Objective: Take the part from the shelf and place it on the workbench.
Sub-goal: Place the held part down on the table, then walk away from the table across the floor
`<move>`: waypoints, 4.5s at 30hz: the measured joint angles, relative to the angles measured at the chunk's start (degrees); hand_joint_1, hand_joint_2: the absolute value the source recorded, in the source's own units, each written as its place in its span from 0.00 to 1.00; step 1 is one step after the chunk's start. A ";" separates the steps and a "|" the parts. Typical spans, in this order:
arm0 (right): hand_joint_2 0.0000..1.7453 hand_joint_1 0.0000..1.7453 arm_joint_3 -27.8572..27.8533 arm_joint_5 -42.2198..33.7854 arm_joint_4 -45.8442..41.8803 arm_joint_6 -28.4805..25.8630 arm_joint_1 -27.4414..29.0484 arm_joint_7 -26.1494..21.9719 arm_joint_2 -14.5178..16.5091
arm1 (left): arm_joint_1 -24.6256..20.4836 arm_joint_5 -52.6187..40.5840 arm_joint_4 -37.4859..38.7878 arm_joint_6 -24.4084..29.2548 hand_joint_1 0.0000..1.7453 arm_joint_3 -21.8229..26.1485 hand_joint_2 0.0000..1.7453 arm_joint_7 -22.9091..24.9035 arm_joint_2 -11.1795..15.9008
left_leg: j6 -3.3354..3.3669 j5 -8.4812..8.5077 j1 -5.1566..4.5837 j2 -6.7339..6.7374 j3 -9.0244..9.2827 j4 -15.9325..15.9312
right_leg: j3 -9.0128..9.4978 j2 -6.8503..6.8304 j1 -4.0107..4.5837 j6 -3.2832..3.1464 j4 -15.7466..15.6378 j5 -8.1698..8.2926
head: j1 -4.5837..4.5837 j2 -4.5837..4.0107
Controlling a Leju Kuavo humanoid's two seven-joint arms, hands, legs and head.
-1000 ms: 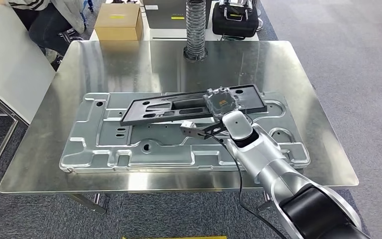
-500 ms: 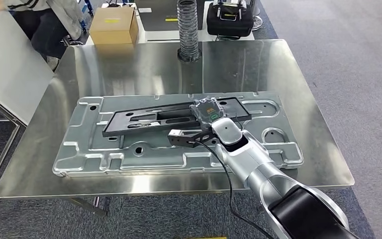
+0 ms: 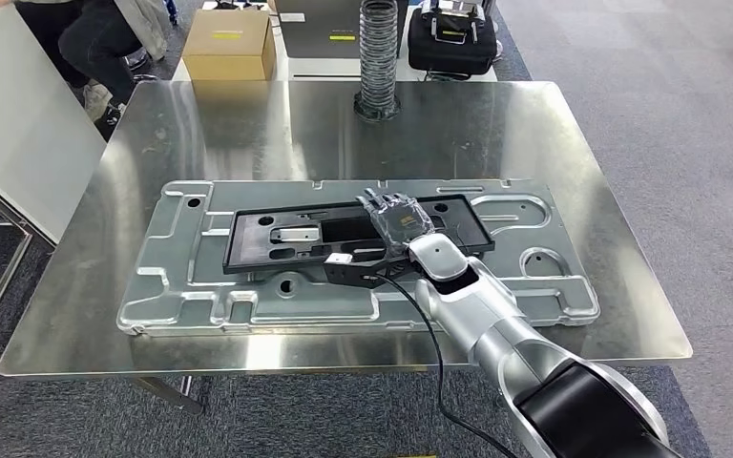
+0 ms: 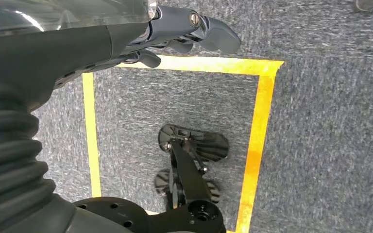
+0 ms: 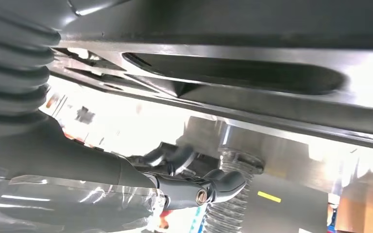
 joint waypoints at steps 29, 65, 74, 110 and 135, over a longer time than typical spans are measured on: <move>0.00 0.00 -21.75 -56.48 -64.30 -26.07 34.00 -29.17 -6.79 | 1.04 -1.19 0.00 0.83 0.00 6.40 0.00 -1.11 -0.08 | -0.08 -1.11 -0.20 -0.10 1.87 -0.55 | 4.50 -0.22 0.21 -0.20 -6.59 2.11 | -0.19 -0.01; 0.00 0.00 -48.73 -62.04 -77.16 -25.50 59.11 -37.15 -2.47 | 0.19 -6.58 -0.22 1.82 0.00 11.58 0.00 -2.95 0.09 | 1.06 -0.37 -1.06 0.54 2.20 -1.74 | -1.36 -0.25 -0.49 1.27 7.08 -2.24 | 0.08 -0.01; 0.00 0.00 -52.65 -56.68 -71.31 -26.36 59.35 -36.18 -2.40 | 0.30 -7.60 -0.28 1.81 0.00 12.42 0.00 -3.32 0.01 | -1.42 1.49 -0.88 0.35 -0.89 -0.50 | 10.55 -0.29 0.05 -1.88 -11.31 1.81 | -0.12 -0.01; 0.00 0.00 -65.64 -28.51 14.28 -0.18 50.19 4.89 -9.45 | -0.30 -13.32 -0.39 0.14 0.00 14.94 0.00 -3.52 -1.10 | -2.16 -9.21 -0.52 0.75 -4.52 15.56 | 7.24 -0.77 0.24 -2.35 -11.78 4.42 | -0.74 -0.01; 0.00 0.00 -65.47 -29.47 15.90 4.87 49.41 5.34 -9.90 | -0.76 -14.86 -0.39 0.04 0.00 14.83 0.00 -1.81 -1.76 | -0.53 2.75 -1.05 1.16 -1.84 -0.84 | 13.85 -0.57 -0.20 -1.30 -12.86 -0.35 | -0.28 0.00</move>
